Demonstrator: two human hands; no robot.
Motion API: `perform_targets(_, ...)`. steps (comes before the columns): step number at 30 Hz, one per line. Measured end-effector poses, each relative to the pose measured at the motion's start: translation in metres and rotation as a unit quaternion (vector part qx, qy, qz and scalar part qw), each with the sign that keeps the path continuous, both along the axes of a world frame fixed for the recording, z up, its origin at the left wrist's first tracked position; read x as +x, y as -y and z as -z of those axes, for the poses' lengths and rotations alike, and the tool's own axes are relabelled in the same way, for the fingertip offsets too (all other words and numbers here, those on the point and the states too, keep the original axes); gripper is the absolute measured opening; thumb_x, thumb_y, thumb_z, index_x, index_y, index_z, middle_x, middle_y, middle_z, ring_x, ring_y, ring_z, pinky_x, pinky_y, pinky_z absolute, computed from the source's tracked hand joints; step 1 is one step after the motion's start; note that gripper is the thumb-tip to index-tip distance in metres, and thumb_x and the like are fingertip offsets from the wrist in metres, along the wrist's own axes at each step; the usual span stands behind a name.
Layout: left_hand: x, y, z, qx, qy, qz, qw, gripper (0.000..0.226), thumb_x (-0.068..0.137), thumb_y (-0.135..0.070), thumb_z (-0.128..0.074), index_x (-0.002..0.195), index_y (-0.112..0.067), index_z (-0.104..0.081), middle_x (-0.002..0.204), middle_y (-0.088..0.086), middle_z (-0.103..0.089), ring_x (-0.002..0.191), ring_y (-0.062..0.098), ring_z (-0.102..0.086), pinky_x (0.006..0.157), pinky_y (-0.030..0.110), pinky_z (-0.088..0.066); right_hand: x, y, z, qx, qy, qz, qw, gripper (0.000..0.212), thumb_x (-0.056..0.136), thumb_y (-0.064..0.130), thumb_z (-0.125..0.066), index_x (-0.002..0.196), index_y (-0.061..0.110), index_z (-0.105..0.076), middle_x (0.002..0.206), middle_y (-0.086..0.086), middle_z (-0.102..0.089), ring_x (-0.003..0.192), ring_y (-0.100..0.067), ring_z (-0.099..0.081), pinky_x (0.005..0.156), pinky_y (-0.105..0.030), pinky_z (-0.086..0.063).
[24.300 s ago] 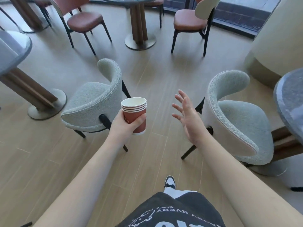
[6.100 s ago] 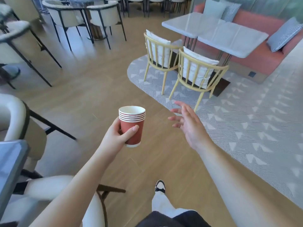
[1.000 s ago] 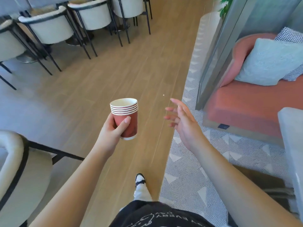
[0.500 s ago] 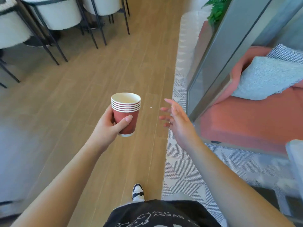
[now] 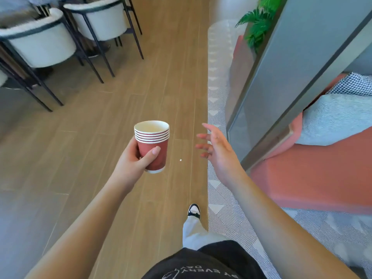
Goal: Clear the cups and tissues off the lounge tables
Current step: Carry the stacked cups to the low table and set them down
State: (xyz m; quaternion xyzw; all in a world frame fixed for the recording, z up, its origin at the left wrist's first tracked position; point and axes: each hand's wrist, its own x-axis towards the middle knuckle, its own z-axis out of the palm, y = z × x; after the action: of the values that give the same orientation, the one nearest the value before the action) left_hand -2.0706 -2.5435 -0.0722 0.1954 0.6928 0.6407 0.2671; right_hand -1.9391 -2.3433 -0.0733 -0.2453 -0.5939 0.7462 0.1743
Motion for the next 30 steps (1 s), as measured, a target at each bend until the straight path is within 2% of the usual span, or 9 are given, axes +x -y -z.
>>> perform_targets(5, -0.077, -0.086, -0.005, -0.013, -0.001, -0.028, 1.000, 0.059, 0.067, -0.058, -0.076, 0.120, -0.039, -0.059, 0.109, -0.023, -0.075, 0.102, -0.002, -0.071, 0.076, 0.011, -0.054, -0.079, -0.092, -0.001, -0.004, -0.017, 0.005, 1.000, 0.031, 0.097, 0.051, -0.046, 0.123, 0.046, -0.062, 0.112, 0.006, -0.067, 0.090, -0.015, -0.067, 0.074, -0.025, -0.050)
perform_targets(8, -0.127, -0.126, -0.016, -0.012, -0.015, -0.032, 0.999, 0.059, 0.069, -0.056, -0.076, 0.123, -0.038, -0.059, 0.111, -0.022, -0.075, 0.104, -0.002, -0.071, 0.077, 0.011, -0.054, -0.126, -0.136, -0.008, -0.009, -0.015, 0.005, 1.000, 0.033, 0.096, 0.050, -0.047, 0.124, 0.041, -0.062, 0.110, 0.006, -0.067, 0.088, -0.015, -0.066, 0.075, -0.026, -0.047)
perform_targets(15, -0.227, -0.183, -0.019, -0.006, -0.013, -0.054, 0.998, 0.053, 0.074, -0.053, -0.076, 0.122, -0.040, -0.061, 0.114, -0.017, -0.076, 0.105, 0.002, -0.072, 0.077, 0.014, -0.055, -0.229, -0.210, -0.011, 0.000, -0.031, -0.015, 0.999, 0.036, 0.098, 0.047, -0.046, 0.129, 0.035, -0.060, 0.110, 0.005, -0.067, 0.090, -0.015, -0.064, 0.077, -0.028, -0.047)
perform_targets(20, -0.306, -0.222, -0.004, -0.012, -0.004, -0.061, 0.998, 0.054, 0.073, -0.054, -0.077, 0.122, -0.038, -0.061, 0.113, -0.017, -0.076, 0.104, 0.002, -0.072, 0.078, 0.014, -0.055, -0.316, -0.253, -0.004, 0.019, -0.025, -0.038, 0.999, 0.035, 0.096, 0.051, -0.046, 0.127, 0.040, -0.060, 0.111, 0.007, -0.067, 0.092, -0.013, -0.066, 0.076, -0.024, -0.050)
perform_targets(24, -0.388, -0.264, 0.004, -0.003, -0.003, -0.053, 0.999, 0.057, 0.072, -0.055, -0.077, 0.124, -0.038, -0.061, 0.114, -0.017, -0.075, 0.104, 0.002, -0.071, 0.077, 0.014, -0.055, -0.395, -0.286, 0.002, 0.032, -0.012, -0.035, 0.999, 0.033, 0.096, 0.051, -0.046, 0.124, 0.043, -0.062, 0.114, 0.003, -0.066, 0.093, -0.015, -0.067, 0.077, -0.027, -0.050)
perform_targets(30, -0.507, -0.341, -0.013, 0.011, 0.000, -0.013, 1.000, 0.062, 0.072, -0.055, -0.079, 0.128, -0.038, -0.058, 0.119, -0.017, -0.074, 0.110, 0.004, -0.070, 0.081, 0.016, -0.055, -0.505, -0.339, -0.008, 0.024, -0.003, -0.010, 1.000, 0.054, 0.082, 0.065, -0.056, 0.127, 0.035, -0.061, 0.112, 0.000, -0.066, 0.089, -0.015, -0.067, 0.077, -0.030, -0.049)
